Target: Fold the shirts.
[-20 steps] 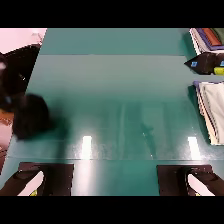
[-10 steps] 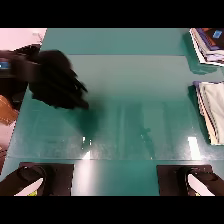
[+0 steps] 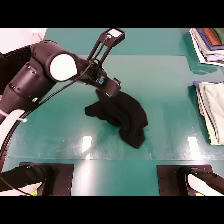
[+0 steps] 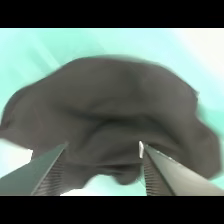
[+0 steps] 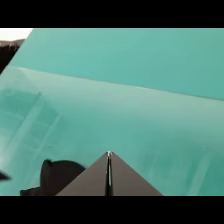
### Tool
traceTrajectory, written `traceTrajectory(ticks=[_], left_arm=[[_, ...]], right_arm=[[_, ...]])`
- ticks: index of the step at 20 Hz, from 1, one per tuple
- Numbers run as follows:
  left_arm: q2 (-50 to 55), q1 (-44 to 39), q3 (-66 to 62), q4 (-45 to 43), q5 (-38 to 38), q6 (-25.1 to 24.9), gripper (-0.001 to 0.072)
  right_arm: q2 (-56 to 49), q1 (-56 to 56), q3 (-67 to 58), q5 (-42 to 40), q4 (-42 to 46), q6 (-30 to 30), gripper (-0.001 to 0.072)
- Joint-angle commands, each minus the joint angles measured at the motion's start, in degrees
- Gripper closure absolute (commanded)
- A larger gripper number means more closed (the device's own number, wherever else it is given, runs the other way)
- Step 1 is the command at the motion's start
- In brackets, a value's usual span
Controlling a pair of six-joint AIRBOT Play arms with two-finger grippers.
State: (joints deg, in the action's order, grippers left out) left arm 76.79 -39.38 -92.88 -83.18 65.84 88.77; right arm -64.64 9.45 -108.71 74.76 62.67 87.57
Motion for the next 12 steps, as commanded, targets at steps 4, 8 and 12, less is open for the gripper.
traceTrajectory(ticks=[4,8,12], left_arm=[[1.6,17.3,6.3,3.1,7.9,-0.7,0.0163],[1.7,23.2,22.1,14.1,2.0,-2.6,0.0163],[3.5,23.0,33.0,21.2,-8.2,-3.7,0.0163]], right_arm=[[-1.6,0.0,-2.6,4.0,0.0,0.0,0.0693],[-1.8,0.0,-2.6,4.1,0.0,0.0,0.0694],[-2.8,0.0,-2.6,5.3,-0.1,0.0,0.0694]])
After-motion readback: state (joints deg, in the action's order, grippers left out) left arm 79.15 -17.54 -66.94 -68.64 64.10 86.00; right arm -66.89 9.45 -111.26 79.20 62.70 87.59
